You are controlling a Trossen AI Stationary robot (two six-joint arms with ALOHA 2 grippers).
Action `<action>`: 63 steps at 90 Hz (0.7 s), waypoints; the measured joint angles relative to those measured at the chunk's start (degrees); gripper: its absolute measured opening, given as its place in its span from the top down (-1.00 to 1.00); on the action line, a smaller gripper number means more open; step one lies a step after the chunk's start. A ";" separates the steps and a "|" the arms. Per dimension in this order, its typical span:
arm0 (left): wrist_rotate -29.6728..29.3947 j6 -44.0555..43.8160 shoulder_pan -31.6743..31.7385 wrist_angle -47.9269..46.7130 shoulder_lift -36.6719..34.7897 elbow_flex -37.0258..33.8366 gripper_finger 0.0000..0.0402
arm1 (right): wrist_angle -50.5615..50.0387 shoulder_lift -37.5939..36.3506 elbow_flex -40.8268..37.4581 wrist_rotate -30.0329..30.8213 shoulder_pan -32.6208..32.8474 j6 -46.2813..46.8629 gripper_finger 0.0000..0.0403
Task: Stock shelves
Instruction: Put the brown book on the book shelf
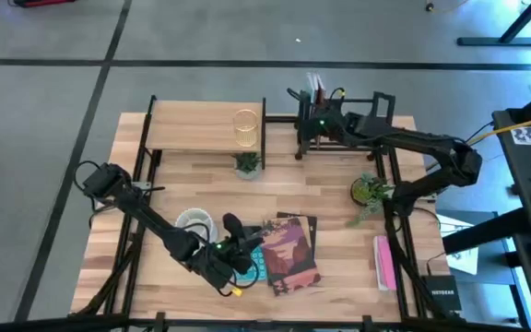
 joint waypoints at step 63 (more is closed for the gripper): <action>1.54 -0.24 -0.05 0.28 0.00 0.00 0.15 | -13.42 -9.41 0.00 -18.84 -0.02 -5.99 0.24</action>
